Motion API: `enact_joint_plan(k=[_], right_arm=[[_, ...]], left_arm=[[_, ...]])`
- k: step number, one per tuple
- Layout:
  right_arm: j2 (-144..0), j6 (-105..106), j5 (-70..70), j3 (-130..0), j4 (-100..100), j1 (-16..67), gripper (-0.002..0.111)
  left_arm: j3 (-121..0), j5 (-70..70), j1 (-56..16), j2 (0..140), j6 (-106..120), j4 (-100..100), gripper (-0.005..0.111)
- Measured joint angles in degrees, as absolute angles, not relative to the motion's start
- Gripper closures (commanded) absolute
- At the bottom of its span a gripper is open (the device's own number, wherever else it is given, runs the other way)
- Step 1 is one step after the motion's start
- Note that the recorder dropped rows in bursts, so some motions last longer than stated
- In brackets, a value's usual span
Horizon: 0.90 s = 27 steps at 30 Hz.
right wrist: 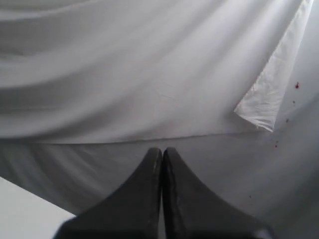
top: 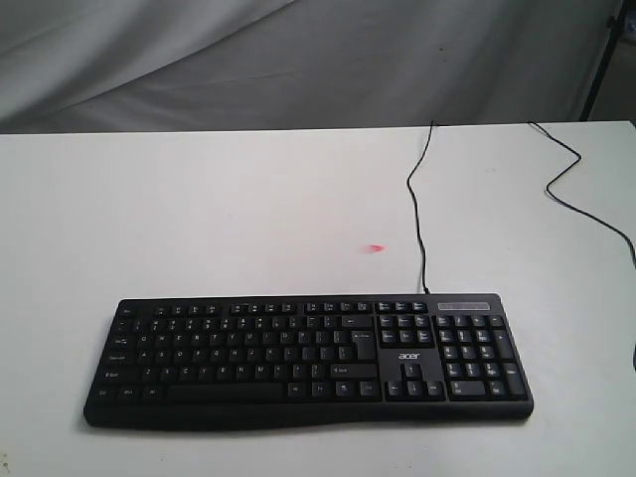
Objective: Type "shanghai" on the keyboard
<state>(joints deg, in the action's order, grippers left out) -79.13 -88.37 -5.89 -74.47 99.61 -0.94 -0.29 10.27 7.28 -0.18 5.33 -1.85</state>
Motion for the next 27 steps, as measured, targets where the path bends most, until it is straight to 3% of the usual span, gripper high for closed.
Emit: enact_joint_plan(k=[9,12,18,22,27], right_arm=[[-83.75,-69.22,17.81,-75.29,99.95,-0.94,0.108],[-84.47,-60.37,23.33,-80.07,92.04,-1.73,0.108],[-85.98,-6.51,25.41,-96.83,35.29,-3.02,0.108],[-88.71,32.89,38.98,-105.32,-7.0,-3.13,0.108],[-93.88,55.61,54.22,-107.96,-31.17,-3.0,0.108]], left_arm=[[-0.29,10.27,7.28,-0.18,5.33,-1.85,0.106],[-0.29,10.27,7.28,-0.18,5.33,-1.85,0.106],[-0.29,10.27,7.28,-0.18,5.33,-1.85,0.106],[-0.29,10.27,7.28,-0.18,5.33,-1.85,0.106],[-0.29,10.27,7.28,-0.18,5.33,-1.85,0.106]])
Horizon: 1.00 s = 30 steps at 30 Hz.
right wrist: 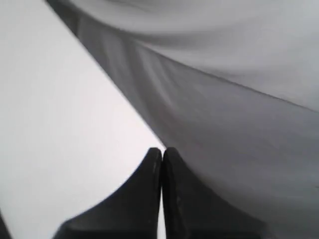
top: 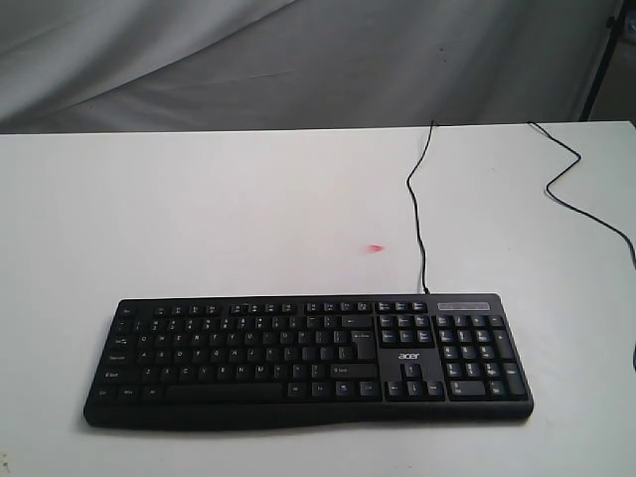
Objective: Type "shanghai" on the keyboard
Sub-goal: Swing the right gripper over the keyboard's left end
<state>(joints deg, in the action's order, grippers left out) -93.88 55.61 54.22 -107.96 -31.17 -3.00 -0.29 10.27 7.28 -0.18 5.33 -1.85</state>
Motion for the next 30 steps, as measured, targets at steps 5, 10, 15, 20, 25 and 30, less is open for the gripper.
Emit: enact_joint_plan(k=[5,10,15,20,25,30], right_arm=[[-99.52,58.99,61.05,-108.16,-34.87,-3.0,0.108],[-105.82,60.42,68.13,-108.16,-35.74,-1.78,0.108],[-108.5,64.1,66.43,-103.6,-37.55,2.28,0.108],[-108.55,71.65,58.0,-95.89,-41.04,7.25,0.108],[-108.64,84.6,54.71,-87.89,-54.95,10.52,0.108],[-108.64,97.43,59.94,-83.48,-70.83,11.0,0.108]], left_arm=[[-0.29,10.27,7.28,-0.18,5.33,-1.85,0.106],[-0.29,10.27,7.28,-0.18,5.33,-1.85,0.106],[-0.29,10.27,7.28,-0.18,5.33,-1.85,0.106],[-0.29,10.27,7.28,-0.18,5.33,-1.85,0.106],[-0.29,10.27,7.28,-0.18,5.33,-1.85,0.106],[-0.29,10.27,7.28,-0.18,5.33,-1.85,0.106]])
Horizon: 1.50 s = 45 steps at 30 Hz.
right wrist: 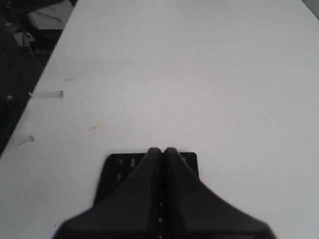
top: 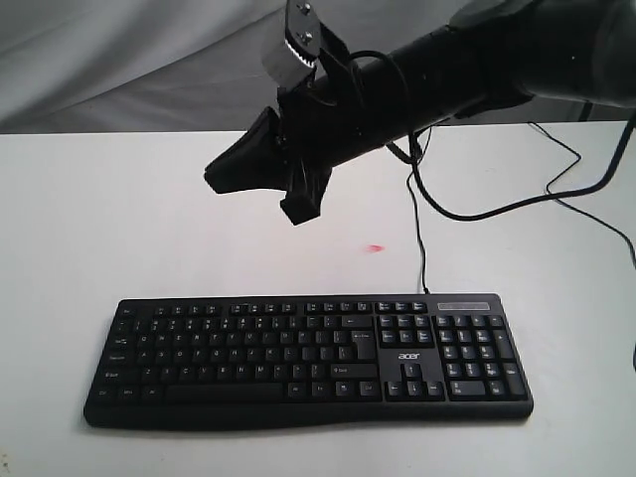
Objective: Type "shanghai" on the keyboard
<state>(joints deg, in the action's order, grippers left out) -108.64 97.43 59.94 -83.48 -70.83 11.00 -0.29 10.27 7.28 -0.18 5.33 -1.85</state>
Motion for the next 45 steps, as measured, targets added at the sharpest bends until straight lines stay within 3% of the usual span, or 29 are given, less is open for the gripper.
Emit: enact_joint_plan(k=[14,24,45], right_arm=[[-105.56,104.04,47.66,-83.21,-69.93,26.36,0.108],[-111.33,86.83,40.46,-83.21,-56.81,33.69,0.108],[-121.45,84.65,27.95,-83.07,-54.29,35.92,0.108]], left_arm=[[-0.29,10.27,7.28,-0.18,5.33,-1.85,0.106],[-0.29,10.27,7.28,-0.18,5.33,-1.85,0.106],[-0.29,10.27,7.28,-0.18,5.33,-1.85,0.106]])
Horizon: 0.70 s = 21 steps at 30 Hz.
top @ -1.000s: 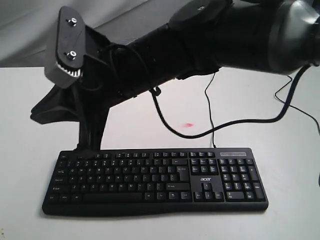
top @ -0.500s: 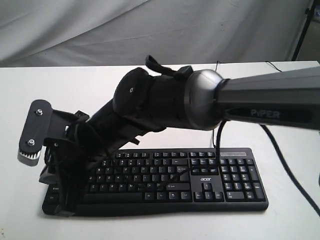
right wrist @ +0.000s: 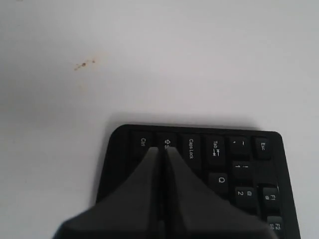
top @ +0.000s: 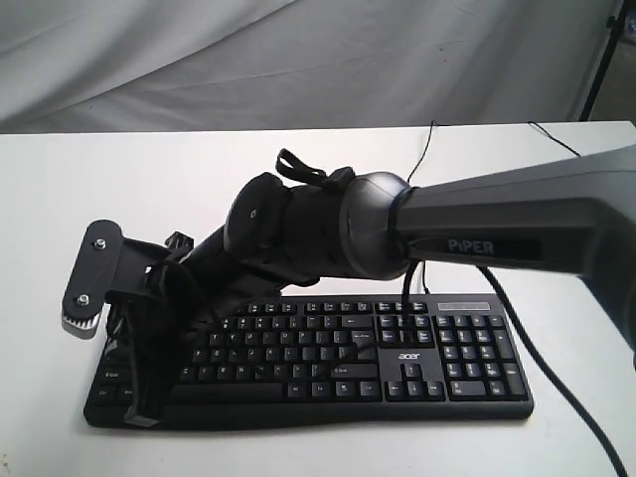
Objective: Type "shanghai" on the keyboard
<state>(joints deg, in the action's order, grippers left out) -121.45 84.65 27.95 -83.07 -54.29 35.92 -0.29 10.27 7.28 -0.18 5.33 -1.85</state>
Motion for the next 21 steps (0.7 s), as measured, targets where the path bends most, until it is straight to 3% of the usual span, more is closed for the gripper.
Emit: enact_joint_plan(k=[21], right_arm=[[-122.4,84.12,25.48,-83.07,-51.73,33.25,0.108]], left_arm=[[-0.29,10.27,7.28,-0.18,5.33,-1.85,0.106]])
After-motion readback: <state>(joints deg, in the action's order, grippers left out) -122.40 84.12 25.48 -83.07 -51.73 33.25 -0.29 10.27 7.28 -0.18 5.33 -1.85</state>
